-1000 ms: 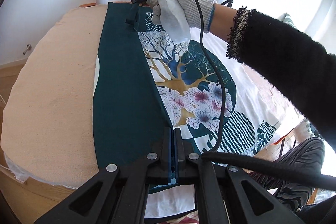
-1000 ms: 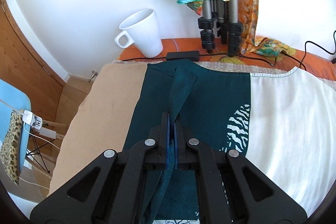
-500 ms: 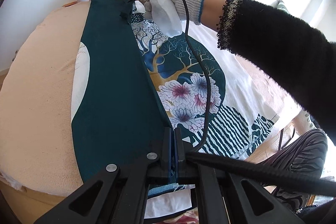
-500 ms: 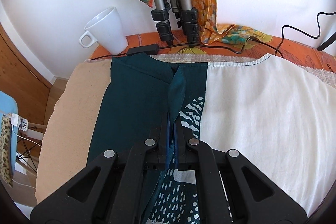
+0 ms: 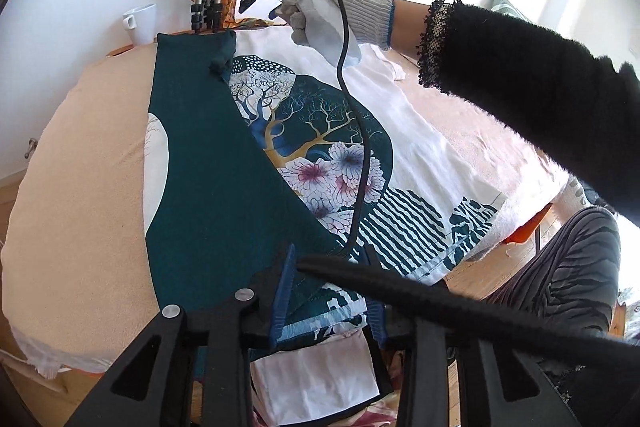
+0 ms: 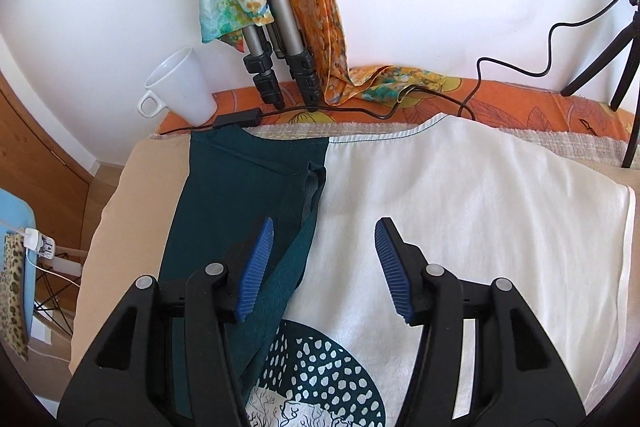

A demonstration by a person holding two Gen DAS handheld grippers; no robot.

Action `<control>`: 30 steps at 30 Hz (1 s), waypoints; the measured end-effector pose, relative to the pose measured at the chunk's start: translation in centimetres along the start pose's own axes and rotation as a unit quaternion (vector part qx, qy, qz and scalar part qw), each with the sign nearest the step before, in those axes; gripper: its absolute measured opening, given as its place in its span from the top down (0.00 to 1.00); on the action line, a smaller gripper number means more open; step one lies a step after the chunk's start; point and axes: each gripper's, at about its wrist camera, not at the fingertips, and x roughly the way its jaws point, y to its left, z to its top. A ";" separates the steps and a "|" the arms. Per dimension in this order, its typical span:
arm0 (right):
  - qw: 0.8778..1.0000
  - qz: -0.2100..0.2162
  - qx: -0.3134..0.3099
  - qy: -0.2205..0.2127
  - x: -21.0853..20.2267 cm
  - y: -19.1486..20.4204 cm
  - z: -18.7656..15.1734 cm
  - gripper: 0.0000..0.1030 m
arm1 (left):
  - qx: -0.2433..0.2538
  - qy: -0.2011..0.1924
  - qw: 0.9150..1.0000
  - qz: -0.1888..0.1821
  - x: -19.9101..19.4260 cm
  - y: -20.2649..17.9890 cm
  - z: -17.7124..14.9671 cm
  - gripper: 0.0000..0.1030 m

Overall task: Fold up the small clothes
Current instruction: 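Fold the held dark green side over onto the printed center with both grippers, then open both grippers and release the folded dark green side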

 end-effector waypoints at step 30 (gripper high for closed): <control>0.995 0.010 0.080 -0.063 -26.9 -21.6 -13.2 0.45 | 0.082 -0.105 0.991 0.030 0.9 -11.7 -1.7 0.69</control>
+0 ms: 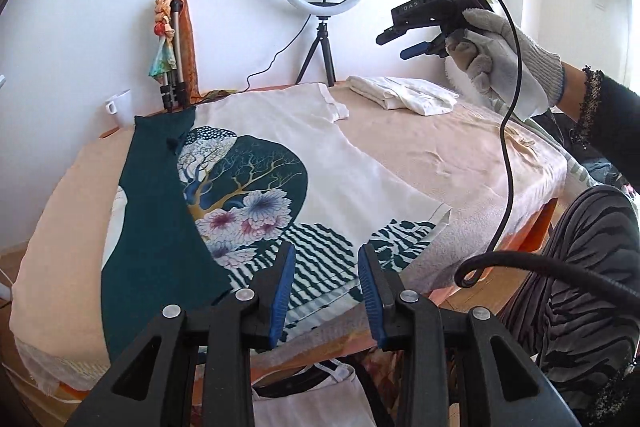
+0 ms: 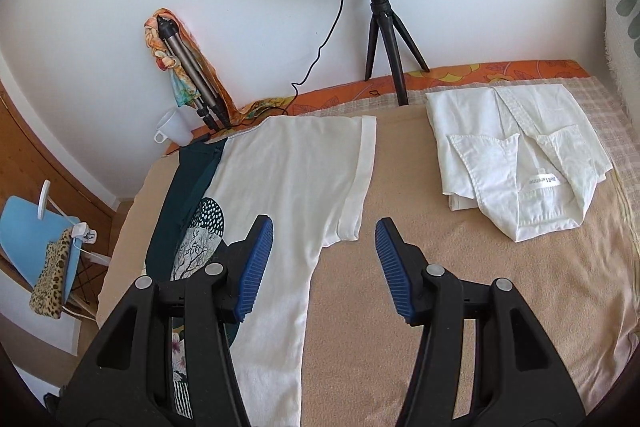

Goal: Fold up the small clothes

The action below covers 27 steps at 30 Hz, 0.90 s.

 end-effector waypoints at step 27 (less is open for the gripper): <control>0.992 0.072 0.063 0.082 10.5 -6.0 0.3 0.45 | 0.034 0.099 0.993 -0.057 12.2 -9.4 2.8 0.85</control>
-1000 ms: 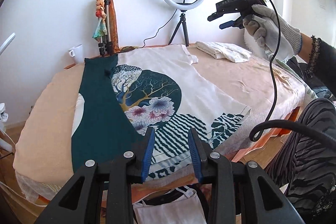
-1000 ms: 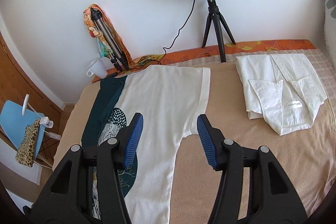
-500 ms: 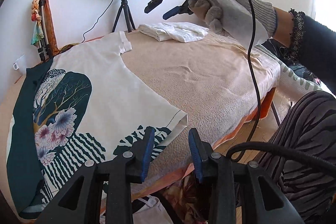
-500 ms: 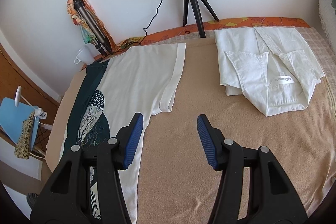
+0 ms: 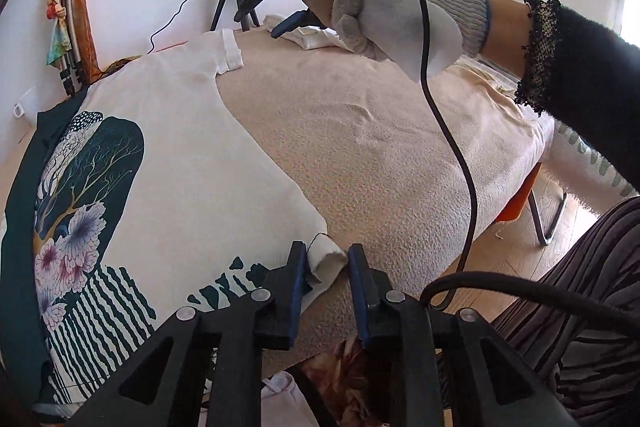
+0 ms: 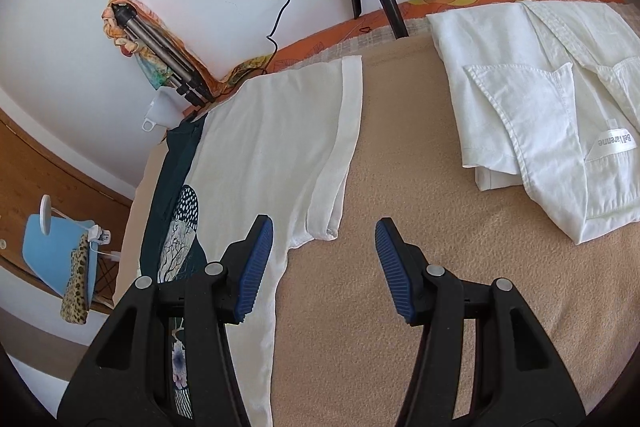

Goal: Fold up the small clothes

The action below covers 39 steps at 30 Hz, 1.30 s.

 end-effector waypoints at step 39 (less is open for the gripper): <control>0.990 -0.093 -0.104 0.009 9.4 14.8 3.4 0.97 | -0.200 -0.090 0.975 -0.028 -7.6 10.0 -3.0 1.00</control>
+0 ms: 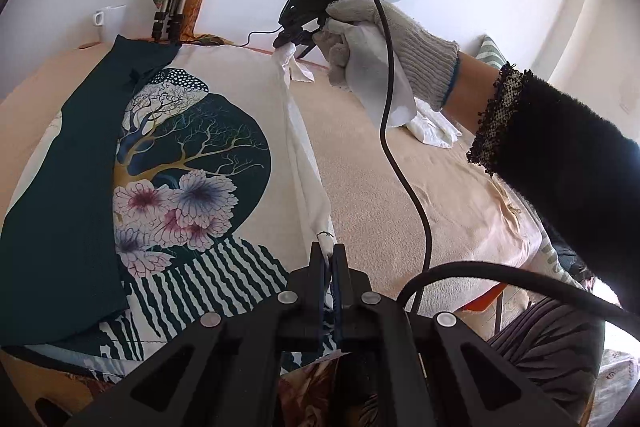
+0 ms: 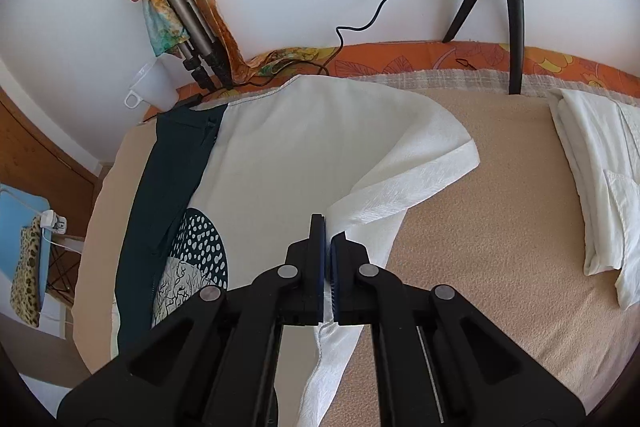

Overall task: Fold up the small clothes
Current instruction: 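Fold the held cream side over toward the dark green fold with both grippers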

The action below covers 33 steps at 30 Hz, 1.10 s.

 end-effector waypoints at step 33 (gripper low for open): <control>0.986 0.027 -0.136 0.098 12.8 17.4 -0.8 0.85 | -0.082 -0.005 0.991 0.106 -4.8 9.0 -1.8 0.72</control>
